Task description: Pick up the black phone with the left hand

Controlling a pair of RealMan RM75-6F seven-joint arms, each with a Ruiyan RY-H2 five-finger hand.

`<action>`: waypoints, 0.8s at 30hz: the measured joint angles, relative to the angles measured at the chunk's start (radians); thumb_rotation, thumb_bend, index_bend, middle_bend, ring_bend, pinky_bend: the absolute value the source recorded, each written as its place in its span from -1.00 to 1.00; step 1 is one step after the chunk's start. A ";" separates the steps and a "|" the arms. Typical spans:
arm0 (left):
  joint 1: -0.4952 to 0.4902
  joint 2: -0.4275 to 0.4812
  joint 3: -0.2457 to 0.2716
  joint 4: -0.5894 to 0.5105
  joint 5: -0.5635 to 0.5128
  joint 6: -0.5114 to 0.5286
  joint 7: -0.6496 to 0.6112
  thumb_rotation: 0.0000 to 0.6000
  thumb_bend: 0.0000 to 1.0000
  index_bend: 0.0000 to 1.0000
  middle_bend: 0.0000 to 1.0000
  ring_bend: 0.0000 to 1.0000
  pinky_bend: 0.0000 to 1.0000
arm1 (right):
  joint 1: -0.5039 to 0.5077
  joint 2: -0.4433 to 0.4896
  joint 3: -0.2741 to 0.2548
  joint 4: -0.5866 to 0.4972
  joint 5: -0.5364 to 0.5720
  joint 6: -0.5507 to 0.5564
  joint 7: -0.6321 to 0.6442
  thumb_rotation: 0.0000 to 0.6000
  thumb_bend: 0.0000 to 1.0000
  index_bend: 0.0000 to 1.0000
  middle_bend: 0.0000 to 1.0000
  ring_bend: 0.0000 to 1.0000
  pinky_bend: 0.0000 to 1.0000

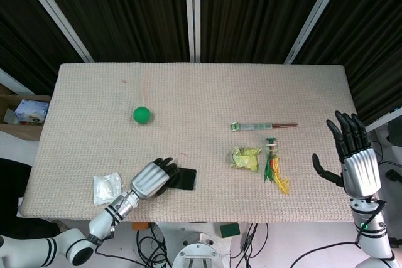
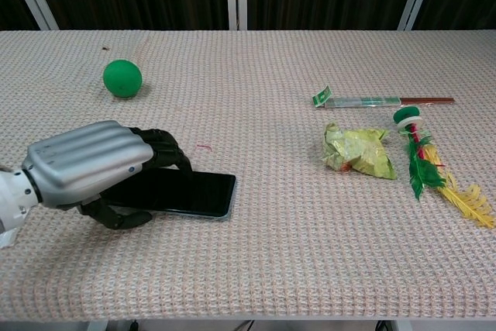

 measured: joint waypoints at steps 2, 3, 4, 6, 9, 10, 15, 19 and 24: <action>-0.004 0.002 0.000 -0.001 -0.003 -0.002 -0.013 1.00 -0.50 -0.47 -0.44 -0.71 -0.39 | 0.001 -0.002 -0.001 0.001 0.000 -0.001 -0.001 0.53 -0.11 -1.00 -1.00 -1.00 -1.00; -0.006 0.002 0.000 0.000 -0.003 0.000 -0.019 1.00 -0.44 -0.44 -0.42 -0.71 -0.39 | 0.002 -0.002 -0.002 0.001 0.000 -0.002 -0.002 0.53 -0.11 -1.00 -1.00 -1.00 -1.00; -0.008 0.002 0.000 0.001 -0.002 0.002 -0.025 1.00 -0.41 -0.42 -0.40 -0.70 -0.38 | 0.002 -0.003 -0.002 0.002 0.000 -0.003 -0.002 0.53 -0.11 -1.00 -1.00 -1.00 -1.00; -0.011 0.001 -0.001 0.003 -0.001 0.007 -0.044 1.00 -0.34 -0.33 -0.33 -0.67 -0.36 | 0.003 -0.003 -0.003 0.004 0.003 -0.005 -0.001 0.53 -0.11 -1.00 -1.00 -1.00 -1.00; -0.015 -0.003 -0.006 0.012 0.001 0.019 -0.080 1.00 -0.16 -0.19 -0.23 -0.64 -0.32 | 0.003 -0.005 -0.004 0.009 0.007 -0.006 0.003 0.53 -0.11 -1.00 -1.00 -1.00 -1.00; -0.016 -0.005 -0.009 0.017 0.000 0.023 -0.090 1.00 -0.12 -0.17 -0.20 -0.63 -0.32 | 0.003 -0.006 -0.005 0.011 0.007 -0.006 0.004 0.52 -0.11 -1.00 -1.00 -1.00 -1.00; -0.025 -0.016 -0.029 0.043 -0.025 0.030 -0.118 1.00 -0.05 -0.11 -0.13 -0.58 -0.27 | 0.001 -0.008 -0.007 0.019 0.011 -0.005 0.006 0.54 -0.11 -1.00 -1.00 -1.00 -1.00; -0.031 -0.027 -0.045 0.062 -0.026 0.050 -0.152 1.00 -0.04 -0.08 -0.04 -0.49 -0.18 | 0.001 -0.007 -0.006 0.024 0.018 -0.004 0.011 0.53 -0.11 -1.00 -1.00 -1.00 -1.00; -0.048 -0.045 -0.066 0.106 -0.014 0.076 -0.210 1.00 -0.04 -0.07 0.04 -0.42 -0.10 | 0.002 -0.007 -0.005 0.031 0.025 -0.006 0.015 0.52 -0.11 -1.00 -1.00 -1.00 -1.00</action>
